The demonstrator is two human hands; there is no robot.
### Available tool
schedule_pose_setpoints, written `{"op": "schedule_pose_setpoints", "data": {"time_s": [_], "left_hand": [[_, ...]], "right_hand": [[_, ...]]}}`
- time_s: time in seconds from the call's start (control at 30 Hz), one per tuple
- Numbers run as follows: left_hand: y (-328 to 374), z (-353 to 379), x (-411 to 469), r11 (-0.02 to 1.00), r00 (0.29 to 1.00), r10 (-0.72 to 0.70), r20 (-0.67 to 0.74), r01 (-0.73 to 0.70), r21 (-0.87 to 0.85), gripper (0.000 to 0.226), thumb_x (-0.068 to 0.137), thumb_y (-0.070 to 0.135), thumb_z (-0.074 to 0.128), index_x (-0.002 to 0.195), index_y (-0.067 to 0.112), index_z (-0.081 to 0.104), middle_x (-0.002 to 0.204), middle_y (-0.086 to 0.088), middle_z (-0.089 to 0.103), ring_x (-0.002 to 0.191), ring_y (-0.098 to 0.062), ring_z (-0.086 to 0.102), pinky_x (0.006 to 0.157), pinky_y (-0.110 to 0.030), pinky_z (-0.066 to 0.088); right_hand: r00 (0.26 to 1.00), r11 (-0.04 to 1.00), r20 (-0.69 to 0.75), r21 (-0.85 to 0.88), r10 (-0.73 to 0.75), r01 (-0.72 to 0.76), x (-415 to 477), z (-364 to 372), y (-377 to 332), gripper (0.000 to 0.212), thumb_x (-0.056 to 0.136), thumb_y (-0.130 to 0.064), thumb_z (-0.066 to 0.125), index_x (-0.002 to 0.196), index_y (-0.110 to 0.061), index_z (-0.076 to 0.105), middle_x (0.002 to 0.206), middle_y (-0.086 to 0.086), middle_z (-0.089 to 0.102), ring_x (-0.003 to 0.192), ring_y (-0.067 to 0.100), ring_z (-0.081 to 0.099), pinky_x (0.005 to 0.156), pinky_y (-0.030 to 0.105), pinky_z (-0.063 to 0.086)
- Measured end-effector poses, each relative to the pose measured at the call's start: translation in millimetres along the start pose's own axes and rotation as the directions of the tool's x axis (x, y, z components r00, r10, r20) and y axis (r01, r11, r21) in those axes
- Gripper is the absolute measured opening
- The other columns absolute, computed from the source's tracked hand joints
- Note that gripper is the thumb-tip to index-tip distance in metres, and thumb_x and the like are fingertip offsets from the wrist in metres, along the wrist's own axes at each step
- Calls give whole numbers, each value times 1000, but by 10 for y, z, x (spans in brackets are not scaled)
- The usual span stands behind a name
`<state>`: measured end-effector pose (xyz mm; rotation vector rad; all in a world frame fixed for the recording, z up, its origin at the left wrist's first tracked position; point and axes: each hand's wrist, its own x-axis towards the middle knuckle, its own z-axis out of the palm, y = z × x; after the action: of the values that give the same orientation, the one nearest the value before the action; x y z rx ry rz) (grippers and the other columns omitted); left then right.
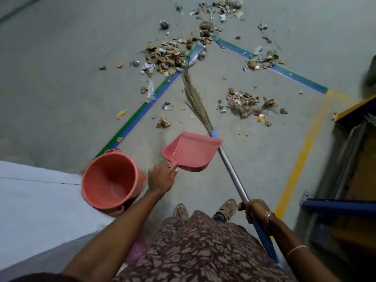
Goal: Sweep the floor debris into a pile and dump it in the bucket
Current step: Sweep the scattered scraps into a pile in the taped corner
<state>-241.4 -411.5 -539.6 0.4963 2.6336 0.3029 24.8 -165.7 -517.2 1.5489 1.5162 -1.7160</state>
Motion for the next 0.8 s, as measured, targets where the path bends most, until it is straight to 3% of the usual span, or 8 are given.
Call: {"op": "schedule_pose_setpoints", "data": {"time_s": [0.07, 0.13, 0.37, 0.43, 0.5, 0.63, 0.8], "left_hand": [[-106, -47, 91, 999, 997, -41, 64, 42, -25, 34, 97, 44, 54, 109, 13, 62, 115, -13, 66, 108, -39, 61, 88, -45, 47], [-218, -82, 160, 998, 995, -56, 79, 58, -21, 32, 99, 36, 52, 117, 11, 55, 120, -16, 63, 110, -42, 60, 88, -47, 47], [-448, -234, 305, 987, 987, -158, -6, 158, 12, 43, 101, 32, 46, 135, 6, 40, 121, -19, 63, 112, -42, 62, 89, -47, 48], [-459, -270, 354, 981, 981, -191, -4, 191, 35, 41, 100, 31, 46, 134, 7, 42, 121, -16, 64, 112, -40, 63, 89, -45, 49], [-478, -282, 446, 975, 975, -220, -14, 221, 39, 36, 98, 31, 49, 128, 11, 47, 117, -14, 66, 108, -38, 65, 87, -44, 50], [-489, -216, 696, 951, 963, -264, -43, 268, 157, 30, 88, 32, 60, 114, 17, 54, 106, -7, 67, 100, -31, 66, 83, -43, 50], [-296, -270, 957, 934, 944, -327, -50, 331, 134, 32, 79, 27, 67, 107, 19, 53, 104, -6, 57, 100, -31, 62, 69, -45, 53]], "right_hand": [[998, 995, 0, -77, -67, 67, 72, 209, -202, 18, 81, -1, 64, 99, 0, 67, 67, 22, 60, 39, 23, 45, 41, 25, 37], [993, 984, 32, -135, -117, 120, 142, 359, -353, 20, 91, -19, 70, 103, -5, 60, 61, 15, 53, 39, 21, 44, 40, 26, 37], [974, 905, 50, -362, -220, 223, 281, 262, -414, 28, 92, -23, 68, 106, -5, 51, 63, 12, 48, 41, 23, 47, 41, 35, 43], [963, 873, 54, -411, -262, 261, 311, 157, -458, 29, 91, -22, 70, 107, -7, 51, 65, 13, 50, 45, 23, 52, 41, 36, 47], [972, 882, 101, -409, -211, 234, 346, 107, -605, 32, 93, -22, 68, 115, -14, 47, 72, 16, 52, 49, 23, 55, 43, 33, 48], [977, 890, 133, -406, -167, 207, 795, 39, -1061, 29, 96, -22, 64, 116, -8, 49, 66, 15, 44, 36, 17, 39, 41, 27, 35], [980, 894, 169, -413, -110, 171, 1323, -6, -1609, 33, 96, -27, 64, 117, -5, 50, 66, 15, 44, 39, 18, 37, 41, 26, 35]]}}
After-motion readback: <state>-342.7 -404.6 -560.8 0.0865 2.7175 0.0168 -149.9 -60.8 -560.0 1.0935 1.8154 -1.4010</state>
